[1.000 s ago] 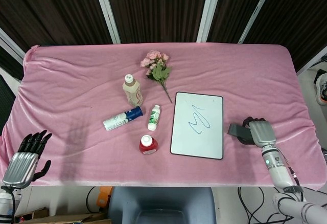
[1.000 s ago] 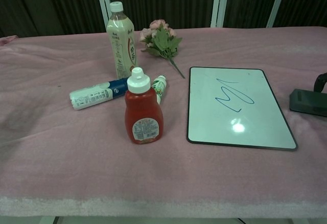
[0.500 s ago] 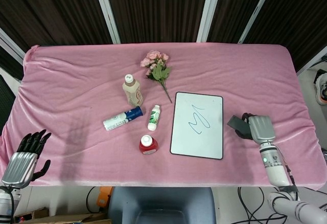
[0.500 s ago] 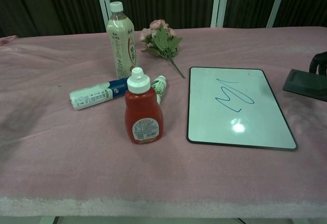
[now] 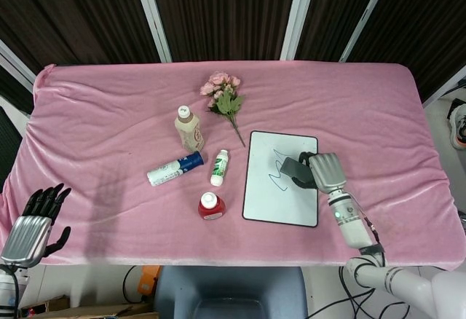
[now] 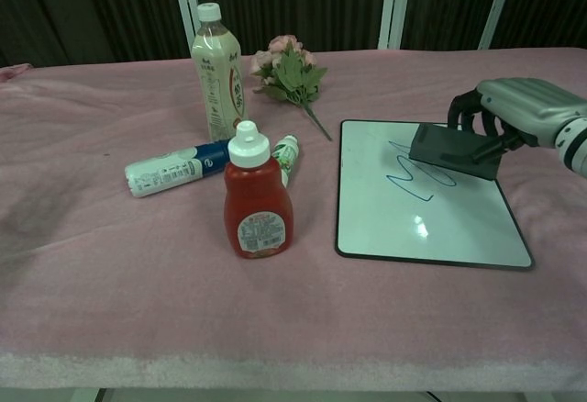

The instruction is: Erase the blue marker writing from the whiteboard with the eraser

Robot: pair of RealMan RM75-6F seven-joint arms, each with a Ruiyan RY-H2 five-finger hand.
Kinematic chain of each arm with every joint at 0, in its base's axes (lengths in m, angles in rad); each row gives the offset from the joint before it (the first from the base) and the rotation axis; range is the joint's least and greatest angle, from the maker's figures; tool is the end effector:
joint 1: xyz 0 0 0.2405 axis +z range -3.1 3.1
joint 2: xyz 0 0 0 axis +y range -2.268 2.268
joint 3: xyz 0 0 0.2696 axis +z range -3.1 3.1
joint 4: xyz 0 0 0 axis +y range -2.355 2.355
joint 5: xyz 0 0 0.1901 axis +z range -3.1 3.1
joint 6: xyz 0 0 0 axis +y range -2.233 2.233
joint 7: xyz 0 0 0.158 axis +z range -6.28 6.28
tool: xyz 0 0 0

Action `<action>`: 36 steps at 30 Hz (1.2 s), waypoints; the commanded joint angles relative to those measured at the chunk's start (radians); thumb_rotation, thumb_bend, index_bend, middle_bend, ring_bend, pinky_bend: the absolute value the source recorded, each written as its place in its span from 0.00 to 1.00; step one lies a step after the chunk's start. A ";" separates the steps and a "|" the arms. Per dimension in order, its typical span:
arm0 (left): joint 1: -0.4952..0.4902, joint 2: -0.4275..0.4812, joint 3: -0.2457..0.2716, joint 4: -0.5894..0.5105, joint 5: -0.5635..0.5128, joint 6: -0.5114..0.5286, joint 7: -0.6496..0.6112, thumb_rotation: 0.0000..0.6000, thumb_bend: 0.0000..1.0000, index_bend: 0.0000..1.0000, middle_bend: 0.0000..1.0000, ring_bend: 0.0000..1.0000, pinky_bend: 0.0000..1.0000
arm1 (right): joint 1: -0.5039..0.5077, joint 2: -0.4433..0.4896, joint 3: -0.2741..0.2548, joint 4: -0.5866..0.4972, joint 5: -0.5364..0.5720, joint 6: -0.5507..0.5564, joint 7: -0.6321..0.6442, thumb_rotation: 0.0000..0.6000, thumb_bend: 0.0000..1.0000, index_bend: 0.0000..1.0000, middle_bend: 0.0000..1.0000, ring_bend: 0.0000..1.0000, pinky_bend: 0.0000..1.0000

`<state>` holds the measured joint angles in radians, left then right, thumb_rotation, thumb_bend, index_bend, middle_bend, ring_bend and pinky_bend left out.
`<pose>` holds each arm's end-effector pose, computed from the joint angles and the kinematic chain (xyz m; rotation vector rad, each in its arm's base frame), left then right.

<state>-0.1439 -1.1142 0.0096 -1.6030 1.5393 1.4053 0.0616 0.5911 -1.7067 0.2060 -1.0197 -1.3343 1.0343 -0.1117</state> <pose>-0.3106 0.2003 0.1631 -1.5537 -0.8870 -0.8220 -0.2438 -0.3720 0.0002 1.6647 -0.8637 0.8948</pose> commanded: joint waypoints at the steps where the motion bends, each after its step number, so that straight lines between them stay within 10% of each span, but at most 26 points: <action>1: -0.001 0.000 -0.001 0.000 -0.003 -0.002 0.001 1.00 0.43 0.00 0.00 0.00 0.05 | 0.026 -0.052 0.011 0.052 0.019 -0.024 0.004 1.00 0.48 0.93 0.73 0.76 0.81; 27: -0.002 0.001 -0.005 -0.004 -0.010 -0.004 0.006 1.00 0.43 0.00 0.00 0.00 0.05 | 0.034 -0.121 -0.079 0.006 -0.044 -0.025 0.000 1.00 0.48 0.93 0.73 0.76 0.81; 36: -0.002 0.001 -0.006 -0.004 -0.013 -0.005 0.009 1.00 0.43 0.00 0.00 0.00 0.05 | 0.067 -0.149 -0.026 0.086 0.010 -0.051 -0.088 1.00 0.48 0.93 0.73 0.76 0.81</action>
<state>-0.1457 -1.1133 0.0039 -1.6070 1.5260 1.4002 0.0704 0.6438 -1.8440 0.1568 -0.9661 -1.3491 0.9998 -0.1821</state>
